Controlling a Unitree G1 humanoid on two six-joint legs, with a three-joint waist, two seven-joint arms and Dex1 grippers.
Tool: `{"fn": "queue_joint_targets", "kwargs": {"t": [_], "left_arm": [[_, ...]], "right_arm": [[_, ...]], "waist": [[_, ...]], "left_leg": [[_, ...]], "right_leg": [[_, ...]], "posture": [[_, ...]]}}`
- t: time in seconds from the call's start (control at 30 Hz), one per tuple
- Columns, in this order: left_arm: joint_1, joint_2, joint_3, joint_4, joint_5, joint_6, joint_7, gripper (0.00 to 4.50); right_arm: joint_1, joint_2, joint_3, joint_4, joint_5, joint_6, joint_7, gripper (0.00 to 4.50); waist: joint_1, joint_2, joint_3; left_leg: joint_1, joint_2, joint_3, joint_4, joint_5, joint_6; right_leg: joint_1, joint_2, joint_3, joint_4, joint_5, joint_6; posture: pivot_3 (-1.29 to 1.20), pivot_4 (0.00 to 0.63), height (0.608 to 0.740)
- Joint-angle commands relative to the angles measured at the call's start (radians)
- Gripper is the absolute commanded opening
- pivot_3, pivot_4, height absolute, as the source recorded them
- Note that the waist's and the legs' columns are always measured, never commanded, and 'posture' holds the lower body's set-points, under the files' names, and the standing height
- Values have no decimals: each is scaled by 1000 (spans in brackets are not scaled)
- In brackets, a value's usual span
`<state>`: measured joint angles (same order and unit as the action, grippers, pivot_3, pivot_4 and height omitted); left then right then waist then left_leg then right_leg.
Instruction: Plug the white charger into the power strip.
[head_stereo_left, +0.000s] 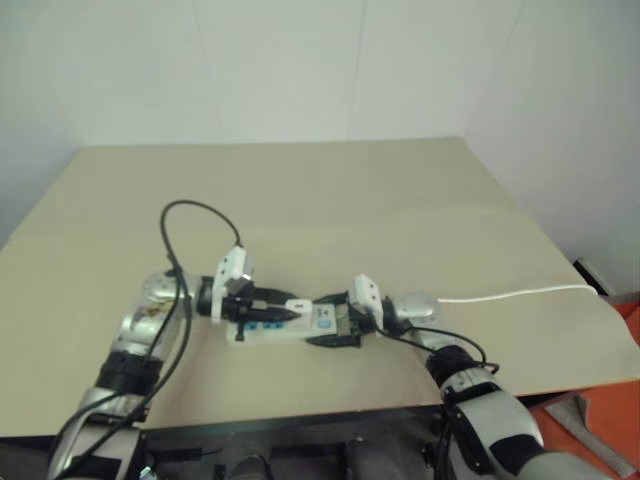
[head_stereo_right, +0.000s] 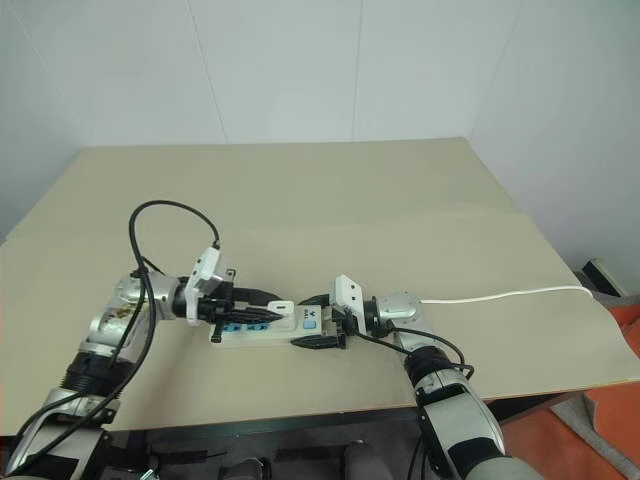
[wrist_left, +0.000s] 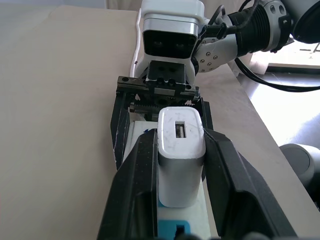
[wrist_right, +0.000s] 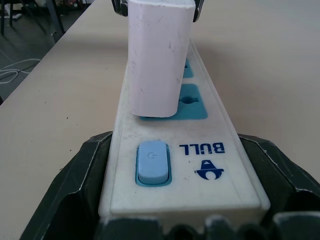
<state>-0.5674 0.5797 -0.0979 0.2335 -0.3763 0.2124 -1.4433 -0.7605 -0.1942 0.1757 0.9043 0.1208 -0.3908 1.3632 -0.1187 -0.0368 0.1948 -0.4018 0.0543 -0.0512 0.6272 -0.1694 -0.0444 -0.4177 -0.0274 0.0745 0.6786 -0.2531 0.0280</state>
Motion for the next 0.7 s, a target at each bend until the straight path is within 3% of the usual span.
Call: {"fn": "queue_joint_targets", "kwargs": {"t": [0.03, 0.7], "left_arm": [[-7, 0, -3, 6, 11, -33, -3, 972], [70, -9, -21, 58, 49, -76, 48, 972]], "right_arm": [[26, -4, 27, 4, -37, 5, -4, 3413], [24, -8, 33, 1, -36, 5, -3, 3413]], "waist": [[0, 0, 0], [5, 0, 0]], "left_leg": [[0, 0, 0, 0, 0, 0], [12, 0, 0, -3, 0, 0]], "right_leg": [[0, 0, 0, 0, 0, 0], [14, 0, -1, -6, -1, -1]], "posture": [[0, 150, 740], [0, 150, 740]]}}
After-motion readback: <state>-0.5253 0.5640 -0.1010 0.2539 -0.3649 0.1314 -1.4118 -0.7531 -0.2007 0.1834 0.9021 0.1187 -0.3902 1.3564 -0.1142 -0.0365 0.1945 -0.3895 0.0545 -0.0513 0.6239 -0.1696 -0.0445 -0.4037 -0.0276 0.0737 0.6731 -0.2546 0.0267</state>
